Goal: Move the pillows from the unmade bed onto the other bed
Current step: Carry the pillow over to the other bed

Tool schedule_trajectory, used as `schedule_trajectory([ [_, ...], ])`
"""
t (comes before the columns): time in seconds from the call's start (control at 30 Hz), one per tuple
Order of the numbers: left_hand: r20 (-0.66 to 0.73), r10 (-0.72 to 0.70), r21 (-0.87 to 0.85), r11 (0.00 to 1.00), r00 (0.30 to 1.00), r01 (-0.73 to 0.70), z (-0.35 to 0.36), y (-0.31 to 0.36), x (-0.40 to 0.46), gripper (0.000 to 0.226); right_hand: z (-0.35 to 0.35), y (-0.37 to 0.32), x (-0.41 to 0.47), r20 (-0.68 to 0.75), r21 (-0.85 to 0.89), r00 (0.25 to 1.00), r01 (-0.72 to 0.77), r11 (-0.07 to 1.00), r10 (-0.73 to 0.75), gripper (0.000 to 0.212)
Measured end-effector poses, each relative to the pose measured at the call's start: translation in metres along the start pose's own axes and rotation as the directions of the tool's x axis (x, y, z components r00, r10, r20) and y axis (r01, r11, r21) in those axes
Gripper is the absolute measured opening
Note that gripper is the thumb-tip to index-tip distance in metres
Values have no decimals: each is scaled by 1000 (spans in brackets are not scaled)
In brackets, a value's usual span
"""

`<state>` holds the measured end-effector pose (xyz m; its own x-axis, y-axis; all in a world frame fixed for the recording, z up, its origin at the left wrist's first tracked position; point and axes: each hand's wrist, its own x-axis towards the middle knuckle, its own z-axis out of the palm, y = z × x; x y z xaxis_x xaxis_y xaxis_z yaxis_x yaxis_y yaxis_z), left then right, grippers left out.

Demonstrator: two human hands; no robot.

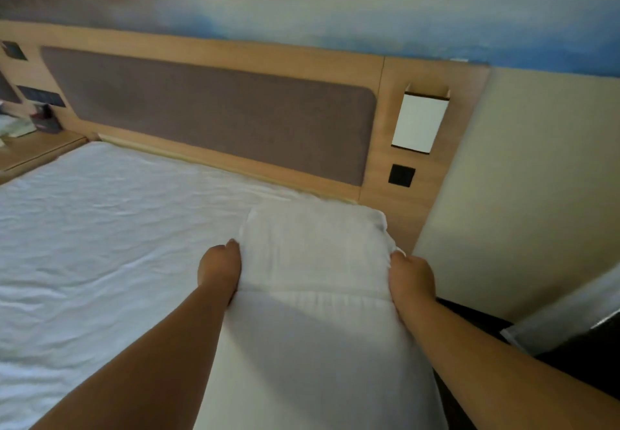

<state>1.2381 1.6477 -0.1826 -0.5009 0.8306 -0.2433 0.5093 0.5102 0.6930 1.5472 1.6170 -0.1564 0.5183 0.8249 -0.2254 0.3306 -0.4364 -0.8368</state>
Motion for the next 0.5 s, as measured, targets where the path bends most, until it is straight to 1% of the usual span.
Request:
schedule_trajectory([
  [0.1, 13, 0, 9, 1000, 1000, 0, 12, 33, 53, 49, 16, -33, 47, 14, 39, 1000, -28, 999, 27, 34],
  [0.17, -9, 8, 15, 1000, 1000, -8, 18, 57, 82, 51, 30, -49, 74, 25, 66, 998, -59, 996, 57, 28],
  [0.2, -19, 4, 2, 1000, 1000, -4, 21, 69, 95, 53, 37, -55, 85, 45, 69, 997, -69, 995, 66, 29],
  [0.27, -32, 21, 20, 1000, 999, -20, 27, 96, 119, 53, 57, -61, 112, 108, 41, 991, -80, 996, 76, 37],
  [0.37, -26, 72, 83, 994, 997, -70, 36, 130, 155, 50, 92, -70, 147, 225, -18, 967, -114, 993, 115, 35],
  [0.43, -26, 53, 108, 993, 998, -50, 40, 141, 175, 54, 118, -75, 174, 299, -60, 942, -139, 988, 151, 38],
  [0.5, -51, 36, 133, 991, 998, -29, 42, 146, 190, 59, 142, -80, 192, 371, -90, 919, -110, 990, 136, 38],
])
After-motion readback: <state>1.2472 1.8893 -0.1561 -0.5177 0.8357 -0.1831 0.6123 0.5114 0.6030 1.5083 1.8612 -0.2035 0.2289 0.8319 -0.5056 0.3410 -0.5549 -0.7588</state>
